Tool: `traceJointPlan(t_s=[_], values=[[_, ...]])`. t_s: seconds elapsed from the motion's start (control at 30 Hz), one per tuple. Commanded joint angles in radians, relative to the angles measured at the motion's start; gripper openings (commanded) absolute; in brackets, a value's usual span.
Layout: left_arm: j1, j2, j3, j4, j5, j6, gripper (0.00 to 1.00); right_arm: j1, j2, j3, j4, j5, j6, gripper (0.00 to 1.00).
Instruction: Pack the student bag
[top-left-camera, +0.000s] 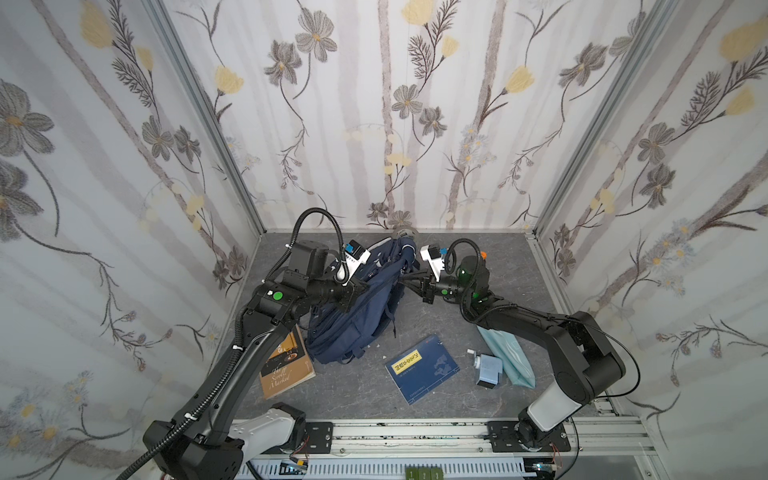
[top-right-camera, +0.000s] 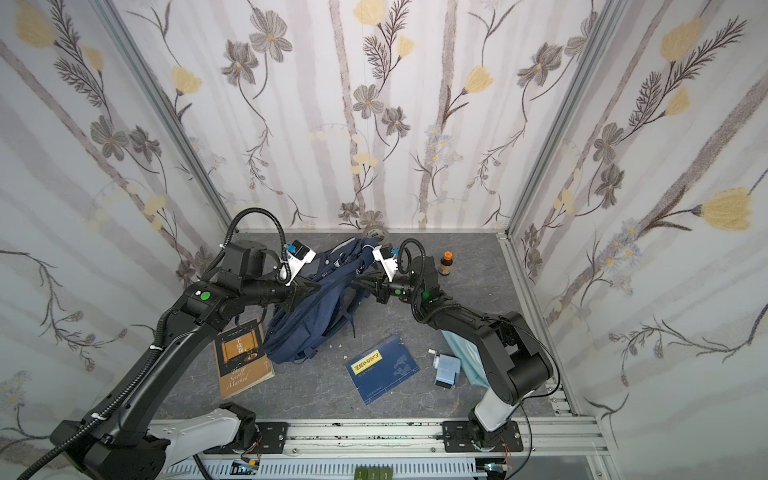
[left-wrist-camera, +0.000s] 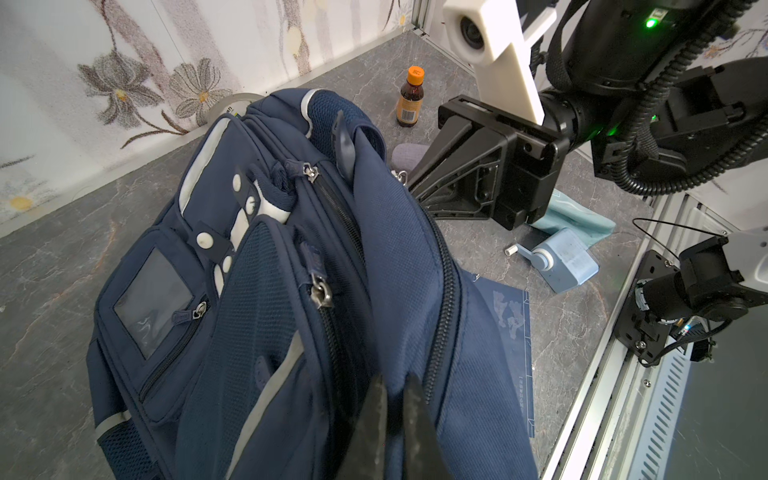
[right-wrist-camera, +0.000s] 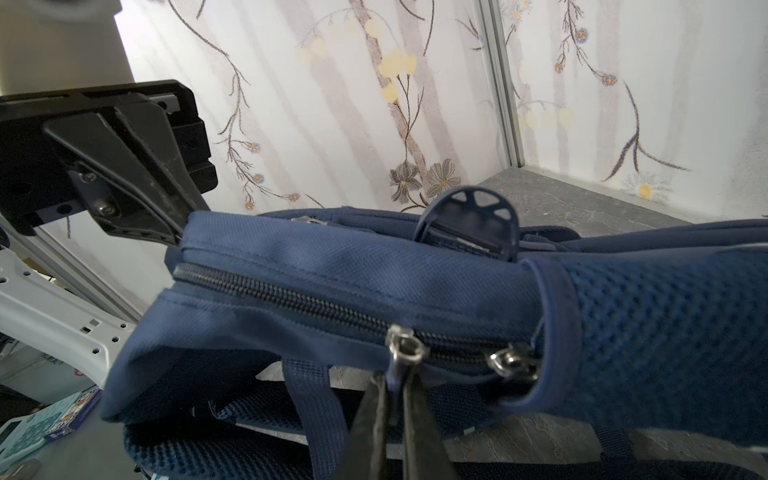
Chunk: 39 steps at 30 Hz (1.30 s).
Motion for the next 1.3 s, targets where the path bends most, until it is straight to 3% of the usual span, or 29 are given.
traceJointPlan(t_s=[0.0,0.4,0.77,0.87,1.03,1.27], values=[[0.0,-0.005,0.003,0.094,0.002,-0.001,0.0,0.002,-0.005,-0.001,0.045,0.022,0.012,0.18],[-0.001,-0.009,-0.004,0.101,0.02,-0.02,0.0,0.002,0.042,-0.001,0.198,0.034,0.129,0.27],[0.0,0.004,-0.003,0.142,-0.025,-0.061,0.0,0.002,0.036,-0.013,0.228,0.064,0.165,0.04],[0.0,0.013,0.002,0.161,-0.089,-0.1,0.0,0.001,0.013,0.022,0.099,0.083,0.133,0.0],[-0.002,0.032,0.007,0.178,-0.172,-0.171,0.0,0.012,-0.028,0.146,-0.311,0.152,0.002,0.0],[-0.028,0.064,-0.002,0.175,-0.308,-0.26,0.0,0.015,-0.043,0.273,-0.715,0.214,-0.132,0.0]])
